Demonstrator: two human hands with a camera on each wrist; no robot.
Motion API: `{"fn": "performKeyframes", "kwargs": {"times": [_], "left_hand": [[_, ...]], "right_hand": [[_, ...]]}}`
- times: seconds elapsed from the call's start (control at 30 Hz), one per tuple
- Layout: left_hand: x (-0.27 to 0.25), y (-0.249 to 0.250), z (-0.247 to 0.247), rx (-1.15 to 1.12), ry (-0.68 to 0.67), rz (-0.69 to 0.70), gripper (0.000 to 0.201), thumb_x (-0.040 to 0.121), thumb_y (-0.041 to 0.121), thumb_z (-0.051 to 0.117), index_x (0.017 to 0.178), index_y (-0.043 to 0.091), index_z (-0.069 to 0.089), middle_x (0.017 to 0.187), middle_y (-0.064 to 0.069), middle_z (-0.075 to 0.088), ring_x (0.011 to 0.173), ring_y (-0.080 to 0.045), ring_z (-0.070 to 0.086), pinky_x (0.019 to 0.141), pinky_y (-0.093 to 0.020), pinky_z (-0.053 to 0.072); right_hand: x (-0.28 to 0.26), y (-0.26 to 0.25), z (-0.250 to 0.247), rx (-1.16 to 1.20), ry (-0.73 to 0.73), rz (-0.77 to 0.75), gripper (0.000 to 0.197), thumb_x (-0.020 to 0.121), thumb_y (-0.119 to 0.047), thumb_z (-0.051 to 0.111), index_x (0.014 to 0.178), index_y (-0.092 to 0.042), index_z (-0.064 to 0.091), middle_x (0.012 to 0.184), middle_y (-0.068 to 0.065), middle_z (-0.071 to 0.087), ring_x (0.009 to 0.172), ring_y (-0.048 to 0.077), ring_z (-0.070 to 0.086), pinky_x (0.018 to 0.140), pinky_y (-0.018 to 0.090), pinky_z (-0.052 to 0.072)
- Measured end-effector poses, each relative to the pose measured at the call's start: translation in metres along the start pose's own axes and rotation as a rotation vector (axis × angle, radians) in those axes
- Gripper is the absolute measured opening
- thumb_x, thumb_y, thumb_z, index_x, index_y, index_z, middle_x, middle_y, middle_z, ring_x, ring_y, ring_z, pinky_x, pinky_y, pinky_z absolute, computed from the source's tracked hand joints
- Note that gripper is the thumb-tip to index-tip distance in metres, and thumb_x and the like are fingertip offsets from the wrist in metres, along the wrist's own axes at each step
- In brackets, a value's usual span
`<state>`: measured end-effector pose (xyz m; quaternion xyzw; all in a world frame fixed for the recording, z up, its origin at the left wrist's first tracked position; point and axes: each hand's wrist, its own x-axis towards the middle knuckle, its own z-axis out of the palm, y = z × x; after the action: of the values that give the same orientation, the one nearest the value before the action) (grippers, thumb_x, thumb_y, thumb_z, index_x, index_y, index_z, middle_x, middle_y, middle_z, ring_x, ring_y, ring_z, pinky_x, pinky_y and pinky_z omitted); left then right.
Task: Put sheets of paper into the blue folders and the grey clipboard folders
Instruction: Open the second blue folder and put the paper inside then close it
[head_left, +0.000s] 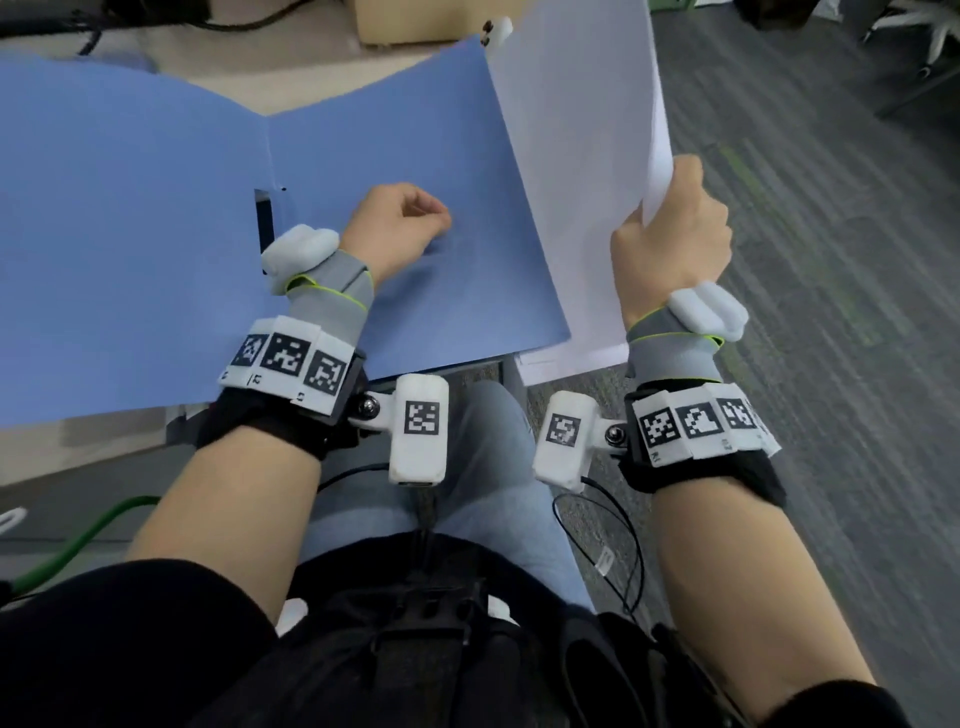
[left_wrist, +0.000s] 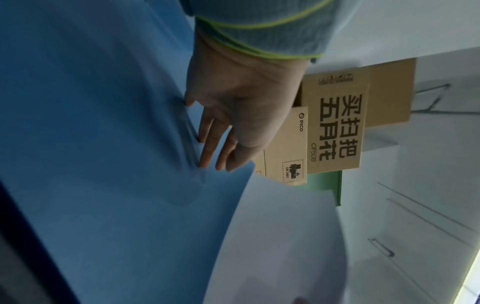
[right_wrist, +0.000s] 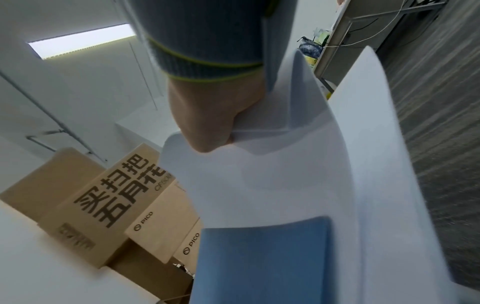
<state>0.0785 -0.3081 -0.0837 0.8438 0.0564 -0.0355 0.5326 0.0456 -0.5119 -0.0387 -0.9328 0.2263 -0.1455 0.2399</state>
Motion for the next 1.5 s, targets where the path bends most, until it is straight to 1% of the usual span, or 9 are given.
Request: {"fn": "performKeyframes", "kwargs": {"times": [0.1, 0.3, 0.57, 0.7, 0.83, 0.93, 1.07, 1.3, 1.5], "left_hand": [[-0.005, -0.007, -0.002, 0.164, -0.075, 0.029, 0.007, 0.086, 0.012, 0.061, 0.091, 0.012, 0.066, 0.089, -0.001, 0.062, 0.081, -0.012, 0.056, 0.084, -0.021, 0.044], [-0.015, -0.007, -0.011, 0.164, -0.149, -0.015, 0.006, 0.086, 0.015, 0.063, 0.084, 0.021, 0.062, 0.088, 0.003, 0.06, 0.088, -0.011, 0.053, 0.055, 0.003, 0.036], [-0.022, 0.0, -0.029, -0.074, -0.042, 0.019, 0.036, 0.095, 0.049, 0.041, 0.109, 0.018, 0.051, 0.1, 0.006, 0.058, 0.089, -0.002, 0.055, 0.072, -0.015, 0.044], [-0.026, 0.011, -0.047, -0.269, 0.154, 0.172, 0.021, 0.099, 0.036, 0.036, 0.098, 0.019, 0.049, 0.088, -0.006, 0.051, 0.076, -0.016, 0.045, 0.077, -0.017, 0.038], [-0.031, 0.023, -0.066, -0.496, 0.289, 0.37, 0.018, 0.092, 0.012, 0.039, 0.103, 0.019, 0.051, 0.099, -0.003, 0.062, 0.091, -0.017, 0.055, 0.085, -0.026, 0.047], [-0.033, 0.021, -0.072, -0.49, 0.292, 0.36, 0.017, 0.088, 0.01, 0.041, 0.092, 0.024, 0.051, 0.095, -0.007, 0.056, 0.088, -0.017, 0.047, 0.082, -0.028, 0.042], [-0.041, 0.015, -0.066, -0.497, 0.251, 0.208, 0.014, 0.091, 0.013, 0.047, 0.089, 0.024, 0.053, 0.089, 0.006, 0.059, 0.081, -0.003, 0.056, 0.081, -0.017, 0.045], [-0.046, 0.021, -0.067, -0.608, 0.236, 0.211, 0.027, 0.085, 0.032, 0.051, 0.108, 0.021, 0.06, 0.12, -0.004, 0.064, 0.12, -0.021, 0.058, 0.107, -0.044, 0.042], [-0.044, 0.009, -0.06, -0.539, 0.135, 0.079, 0.067, 0.07, 0.054, 0.058, 0.126, 0.017, 0.055, 0.133, -0.001, 0.057, 0.127, -0.017, 0.052, 0.112, -0.043, 0.037]], "right_hand": [[-0.007, -0.009, -0.012, 0.007, 0.095, -0.073, 0.038, 0.081, -0.006, 0.04, 0.117, -0.013, 0.047, 0.108, 0.01, 0.062, 0.093, 0.035, 0.055, 0.071, 0.034, 0.03], [-0.022, -0.026, -0.031, 0.152, 0.261, -0.214, 0.049, 0.078, -0.007, 0.039, 0.125, -0.013, 0.05, 0.107, 0.006, 0.063, 0.086, 0.032, 0.052, 0.069, 0.029, 0.026], [-0.029, -0.058, -0.009, 0.593, 0.454, -0.402, 0.03, 0.082, -0.011, 0.046, 0.101, 0.003, 0.064, 0.06, -0.007, 0.049, 0.058, 0.015, 0.034, 0.057, 0.023, 0.026], [-0.027, -0.063, 0.003, 0.885, 0.306, -0.493, 0.008, 0.084, 0.001, 0.052, 0.087, -0.004, 0.057, 0.061, -0.021, 0.04, 0.054, -0.006, 0.043, 0.056, 0.006, 0.031], [-0.024, -0.066, 0.014, 1.075, 0.064, -0.388, 0.018, 0.079, 0.003, 0.055, 0.081, -0.015, 0.053, 0.069, -0.011, 0.052, 0.061, -0.003, 0.046, 0.064, 0.016, 0.041], [-0.016, -0.057, 0.025, 1.07, -0.139, -0.263, 0.015, 0.071, -0.004, 0.061, 0.069, -0.019, 0.058, 0.066, -0.005, 0.058, 0.064, 0.011, 0.051, 0.07, 0.034, 0.048], [-0.017, -0.049, 0.033, 1.116, -0.36, -0.101, 0.017, 0.068, -0.003, 0.069, 0.062, -0.019, 0.067, 0.061, -0.007, 0.064, 0.064, 0.014, 0.059, 0.068, 0.028, 0.053], [-0.018, -0.055, 0.031, 1.203, -0.358, -0.117, 0.016, 0.075, 0.0, 0.074, 0.072, -0.014, 0.069, 0.065, -0.009, 0.069, 0.065, 0.012, 0.064, 0.068, 0.027, 0.053], [-0.019, -0.045, 0.039, 1.146, -0.347, -0.08, 0.019, 0.072, -0.004, 0.077, 0.068, -0.02, 0.068, 0.068, -0.011, 0.07, 0.072, 0.016, 0.063, 0.078, 0.036, 0.054]]}}
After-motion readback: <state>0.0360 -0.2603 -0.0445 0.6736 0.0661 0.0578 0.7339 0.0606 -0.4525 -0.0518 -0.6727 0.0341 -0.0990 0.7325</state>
